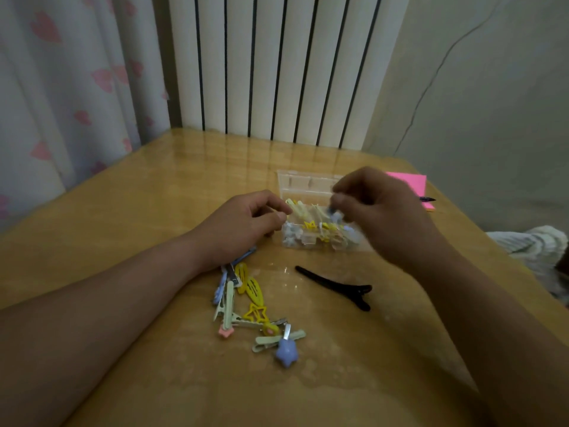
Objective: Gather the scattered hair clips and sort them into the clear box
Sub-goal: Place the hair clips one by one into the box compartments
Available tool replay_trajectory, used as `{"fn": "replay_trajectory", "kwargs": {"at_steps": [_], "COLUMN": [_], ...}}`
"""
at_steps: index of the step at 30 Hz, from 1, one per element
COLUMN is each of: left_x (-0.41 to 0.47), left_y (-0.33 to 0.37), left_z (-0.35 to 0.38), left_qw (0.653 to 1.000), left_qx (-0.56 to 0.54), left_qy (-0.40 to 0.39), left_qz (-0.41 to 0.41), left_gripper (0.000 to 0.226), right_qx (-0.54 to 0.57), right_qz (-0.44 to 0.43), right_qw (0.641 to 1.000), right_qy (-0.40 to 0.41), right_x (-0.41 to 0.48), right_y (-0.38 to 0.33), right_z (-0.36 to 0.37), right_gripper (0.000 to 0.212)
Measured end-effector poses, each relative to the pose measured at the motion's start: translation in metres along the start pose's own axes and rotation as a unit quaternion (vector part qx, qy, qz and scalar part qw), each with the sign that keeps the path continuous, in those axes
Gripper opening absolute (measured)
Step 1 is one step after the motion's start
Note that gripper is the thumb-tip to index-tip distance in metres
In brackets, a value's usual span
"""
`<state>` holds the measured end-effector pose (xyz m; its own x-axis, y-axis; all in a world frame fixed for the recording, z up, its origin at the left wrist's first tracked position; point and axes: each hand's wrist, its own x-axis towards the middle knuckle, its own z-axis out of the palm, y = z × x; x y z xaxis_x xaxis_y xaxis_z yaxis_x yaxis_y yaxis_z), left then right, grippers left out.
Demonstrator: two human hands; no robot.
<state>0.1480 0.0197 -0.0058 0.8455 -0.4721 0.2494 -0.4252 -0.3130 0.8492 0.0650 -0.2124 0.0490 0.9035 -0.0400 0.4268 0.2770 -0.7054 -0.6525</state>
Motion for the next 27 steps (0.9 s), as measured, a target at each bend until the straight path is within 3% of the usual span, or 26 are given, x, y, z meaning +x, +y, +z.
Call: {"fn": "replay_trajectory", "kwargs": {"at_steps": [3,5,13,20,27], "left_x": [-0.001,-0.001,0.0,0.002,0.001], "left_y": [0.001,0.001,-0.001,-0.001,-0.001], "left_z": [0.0,0.0,0.001,0.001,0.001], "left_qw": [1.0,1.0,1.0,1.0,1.0], "left_qx": [-0.001,0.0,0.001,0.009,0.011], "left_qy": [-0.001,-0.001,0.004,0.003,0.002], "left_qz": [-0.003,-0.003,-0.002,0.0,0.005], "left_gripper": [0.014,0.014,0.014,0.014,0.014], "right_qx": [-0.032,-0.085,-0.199,-0.245,-0.269], "right_qz": [0.06,0.082,0.066,0.111,0.112], "right_qw": [0.994,0.989,0.977,0.958,0.953], "right_qy": [0.085,0.094,-0.026,-0.095,-0.088], "right_x": [0.01,0.012,0.015,0.03,0.027], "right_y": [0.026,0.044,0.057,0.059,0.063], "right_z": [-0.023,-0.029,-0.017,-0.018,-0.017], "right_gripper": [0.007,0.01,0.008,0.01,0.03]}}
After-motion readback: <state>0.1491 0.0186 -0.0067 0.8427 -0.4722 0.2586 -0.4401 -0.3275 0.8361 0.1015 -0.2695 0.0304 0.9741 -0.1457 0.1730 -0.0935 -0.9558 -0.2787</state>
